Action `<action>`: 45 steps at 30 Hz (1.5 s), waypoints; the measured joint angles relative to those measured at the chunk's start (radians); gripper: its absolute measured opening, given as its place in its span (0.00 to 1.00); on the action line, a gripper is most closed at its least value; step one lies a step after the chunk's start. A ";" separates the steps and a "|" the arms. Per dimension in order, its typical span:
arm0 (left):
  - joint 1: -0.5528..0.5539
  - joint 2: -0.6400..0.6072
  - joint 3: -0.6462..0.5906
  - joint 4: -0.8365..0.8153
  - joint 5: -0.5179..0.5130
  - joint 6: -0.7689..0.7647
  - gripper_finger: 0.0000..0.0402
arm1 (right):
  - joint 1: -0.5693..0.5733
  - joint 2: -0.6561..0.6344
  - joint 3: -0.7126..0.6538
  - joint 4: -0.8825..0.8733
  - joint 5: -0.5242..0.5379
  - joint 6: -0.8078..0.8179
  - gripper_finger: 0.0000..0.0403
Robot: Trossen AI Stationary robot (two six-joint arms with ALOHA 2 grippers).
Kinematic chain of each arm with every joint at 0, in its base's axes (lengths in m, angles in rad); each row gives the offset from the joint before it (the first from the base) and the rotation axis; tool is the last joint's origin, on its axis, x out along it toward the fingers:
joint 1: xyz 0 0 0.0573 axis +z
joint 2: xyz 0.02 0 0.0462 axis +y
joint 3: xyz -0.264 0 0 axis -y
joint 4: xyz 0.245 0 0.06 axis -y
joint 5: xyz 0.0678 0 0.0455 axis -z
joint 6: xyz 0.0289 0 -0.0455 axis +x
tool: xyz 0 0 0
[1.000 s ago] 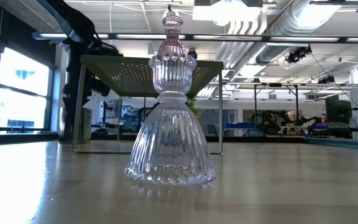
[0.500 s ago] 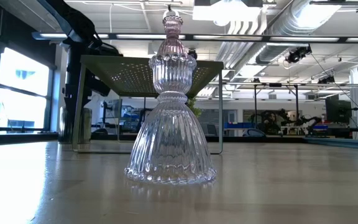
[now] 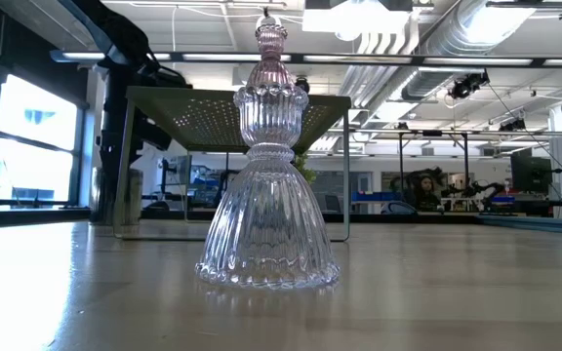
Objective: Pick & Place candle stick holders
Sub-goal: Put the top brown scented candle on the shelf
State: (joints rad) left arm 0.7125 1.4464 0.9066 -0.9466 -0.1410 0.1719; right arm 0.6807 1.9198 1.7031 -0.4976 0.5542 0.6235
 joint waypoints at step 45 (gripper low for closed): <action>-0.015 -0.324 0.369 -0.530 -0.078 -0.090 0.89 | 0.000 0.000 0.000 0.000 0.014 -0.023 0.52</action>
State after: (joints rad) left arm 0.6975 1.1229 1.2757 -1.4770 -0.2187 0.0814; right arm 0.6807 1.9198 1.7031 -0.4973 0.5685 0.6006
